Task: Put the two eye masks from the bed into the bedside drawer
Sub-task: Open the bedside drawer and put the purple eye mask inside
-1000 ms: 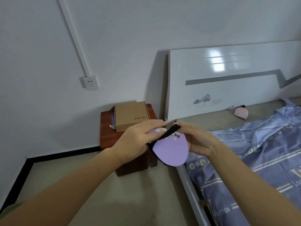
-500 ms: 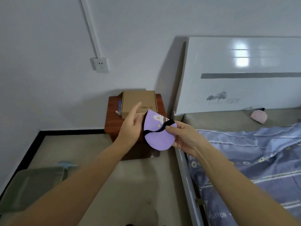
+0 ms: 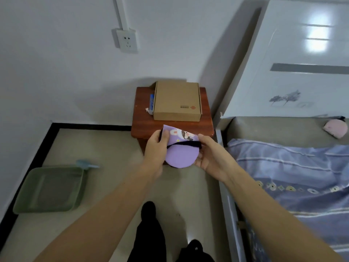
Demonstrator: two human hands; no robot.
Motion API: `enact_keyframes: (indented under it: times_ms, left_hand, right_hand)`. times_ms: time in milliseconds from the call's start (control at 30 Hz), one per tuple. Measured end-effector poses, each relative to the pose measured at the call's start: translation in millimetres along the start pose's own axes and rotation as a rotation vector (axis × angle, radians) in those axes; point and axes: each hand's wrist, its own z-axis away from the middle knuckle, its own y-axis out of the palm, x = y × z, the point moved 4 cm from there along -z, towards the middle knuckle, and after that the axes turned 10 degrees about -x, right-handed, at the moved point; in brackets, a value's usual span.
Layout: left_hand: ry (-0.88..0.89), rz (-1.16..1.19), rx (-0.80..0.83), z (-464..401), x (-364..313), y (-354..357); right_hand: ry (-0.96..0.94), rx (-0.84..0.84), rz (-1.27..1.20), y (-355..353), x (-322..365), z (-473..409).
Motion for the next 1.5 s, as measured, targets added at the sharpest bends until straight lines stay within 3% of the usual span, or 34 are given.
enact_keyframes:
  times_ms: [167,267,367,433,500,600,733,867,1033,1333,1500]
  left_hand:
    - [-0.050,-0.110,0.004,-56.9,31.6,-6.2]
    - [-0.215,-0.097,0.115,-82.2,68.2,-8.3]
    - [-0.465,-0.160,0.260,-101.7,118.8,-8.8]
    - [-0.619,-0.195,0.227,-122.4,155.3,-14.8]
    - [-0.665,-0.218,0.083,-156.7,192.7,-24.9]
    - [-0.454,-0.314,-0.153,-218.1,229.4,-42.4]
    - [-0.140,-0.358,-0.196,-270.8,246.9,-41.6]
    - [-0.071,-0.338,-0.256,-286.1,257.8,-40.9]
    - [0.061,-0.493,-0.275,-279.2,253.6,-43.7]
    - [-0.045,-0.754,-0.177,-216.8,292.0,-87.6]
    - [-0.061,-0.751,-0.175,-212.8,316.8,-90.5]
  right_hand:
    - [-0.046,-0.230,-0.064,22.5,-34.5,-59.6]
    - [-0.034,-0.320,0.009,18.6,-61.3,-97.7]
    - [0.094,-0.425,0.121,-17.4,-94.3,-133.3]
    - [0.168,-0.494,0.227,-56.4,-112.4,-159.6]
    - [0.171,-0.552,0.375,-96.1,-118.0,-195.0]
    - [0.061,-0.625,0.547,-139.8,-106.5,-254.7]
    - [-0.141,-0.687,0.635,-167.0,-85.0,-321.4]
    - [-0.186,-0.736,0.774,-173.4,-82.3,-353.7]
    - [-0.209,-0.692,0.902,-179.0,-81.2,-352.9]
    - [-0.126,-0.626,0.838,-212.1,-159.1,-284.4]
    - [-0.071,-0.610,0.776,-227.3,-196.8,-276.7]
